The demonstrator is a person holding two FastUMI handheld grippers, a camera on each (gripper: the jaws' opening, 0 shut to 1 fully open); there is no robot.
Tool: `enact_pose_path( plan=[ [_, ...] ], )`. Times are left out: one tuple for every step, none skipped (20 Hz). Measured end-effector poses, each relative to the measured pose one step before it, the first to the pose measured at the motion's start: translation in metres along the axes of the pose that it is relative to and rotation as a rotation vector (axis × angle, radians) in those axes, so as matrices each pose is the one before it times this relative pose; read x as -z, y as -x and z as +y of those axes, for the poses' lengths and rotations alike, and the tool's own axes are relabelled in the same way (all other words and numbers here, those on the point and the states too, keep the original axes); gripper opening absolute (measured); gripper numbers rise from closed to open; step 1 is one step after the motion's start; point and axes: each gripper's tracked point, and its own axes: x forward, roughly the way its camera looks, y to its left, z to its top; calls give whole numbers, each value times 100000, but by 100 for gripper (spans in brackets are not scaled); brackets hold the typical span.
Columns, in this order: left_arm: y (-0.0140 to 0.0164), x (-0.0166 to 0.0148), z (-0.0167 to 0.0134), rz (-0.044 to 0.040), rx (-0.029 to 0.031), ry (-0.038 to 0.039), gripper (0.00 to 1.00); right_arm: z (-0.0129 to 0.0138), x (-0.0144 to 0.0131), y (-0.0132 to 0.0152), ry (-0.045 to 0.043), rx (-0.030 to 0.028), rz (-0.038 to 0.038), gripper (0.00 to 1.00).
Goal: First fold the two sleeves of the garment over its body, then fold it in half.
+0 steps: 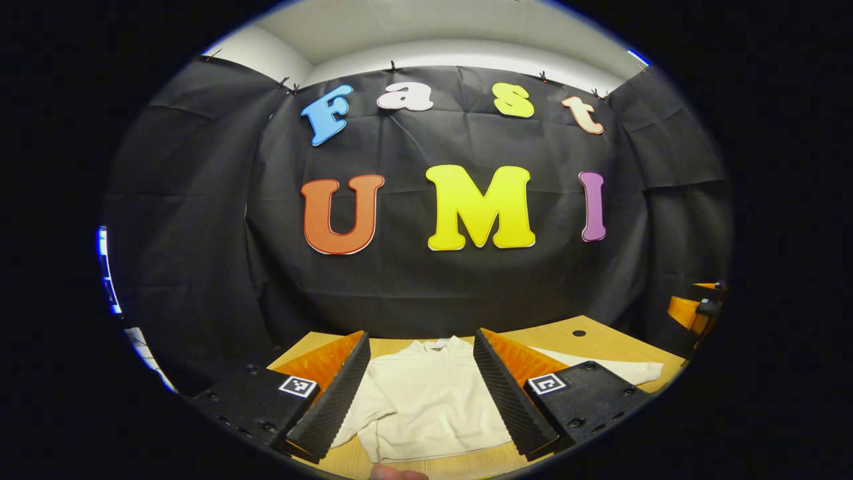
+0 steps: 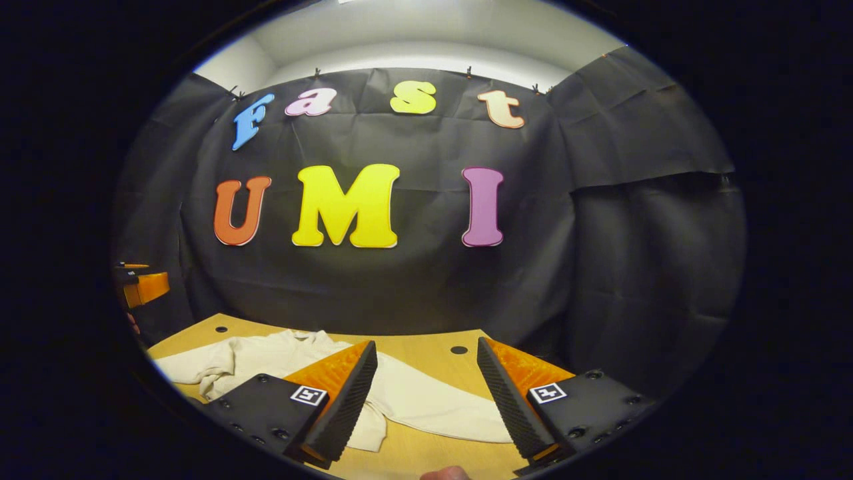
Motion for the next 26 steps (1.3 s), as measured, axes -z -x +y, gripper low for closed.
enact_pose_path(
  plan=[
    [-83, 309, -146, 1369, 13, 29, 99, -1128, 629, -445, 605, 741, 2935, 94],
    [-75, 418, -206, 1329, 17, 262, 99, -1057, 1097, -494, 279, -241, 3617, 94],
    [-2, 192, -215, 1054, 308, 62, 99, -1143, 886, -315, -117, -226, 3626, 94],
    [128, 83, 82, 670, -301, -299, 99, -1271, 960, -501, 521, 122, 3738, 94],
    [65, -63, 31, -85, -492, -516, 99, -1204, 905, -490, 1058, 220, 3431, 94],
    [52, 107, -126, 189, -496, -833, 99, -1159, 1206, -635, 2009, 536, 4131, 94],
    [27, 336, -117, 848, -593, -840, 99, -1022, 1063, -694, 1537, 79, 3489, 94],
    [-14, 421, -290, 1567, -97, -592, 99, -826, 1401, -651, 486, -395, 3598, 94],
    [53, 493, -292, 1788, -33, -388, 99, -641, 1170, -673, -335, -518, 3869, 94],
    [141, 524, -254, 1726, -125, -314, 99, -640, 1497, -745, -240, -421, 3714, 94],
    [37, 359, -319, 1301, -33, -101, 99, -545, 1107, -696, -173, -158, 3745, 94],
    [109, 144, -383, 1113, 302, 93, 99, -392, 1168, -726, -5, -852, 3204, 94],
    [9, 209, -549, 1062, 671, -6, 99, -481, 1081, -679, 804, -257, 3355, 93],
    [58, 217, -400, 988, 330, -197, 99, -354, 1057, -712, 713, -244, 3028, 93],
    [112, 146, -291, 764, 194, -404, 99, -482, 896, -550, 386, 69, 3271, 94],
    [55, 201, -325, 914, 28, -628, 99, -595, 914, -660, -390, -463, 2845, 93],
    [33, 268, -257, 1366, 16, -1097, 99, -336, 787, -811, -412, 51, 3562, 94],
    [34, 188, -111, 692, -476, -1311, 99, -530, 952, -891, -304, 228, 3100, 93],
    [-4, 133, -149, 567, -308, -1004, 99, -503, 895, -785, 254, 382, 3600, 93],
    [96, 175, -21, 524, -72, -819, 99, -546, 867, -648, 148, 402, 2584, 94],
    [40, 120, -4, 582, -303, -669, 99, -344, 405, -600, 187, 379, 2004, 94],
    [119, 116, 10, 497, -326, -330, 99, -217, 268, -653, -497, 177, 1429, 94],
    [119, 103, 98, 730, -507, -315, 99, -99, 295, -543, -654, 249, 1649, 94],
    [16, 207, 67, 543, -358, -204, 99, -85, 451, -515, -845, 9, 1922, 94],
    [10, 38, 164, 496, -660, -273, 99, -140, 219, -453, -1204, 86, 1445, 94],
    [13, 2, 141, 235, -494, -71, 99, -262, 418, -361, -749, 329, 1486, 95]
  ],
)
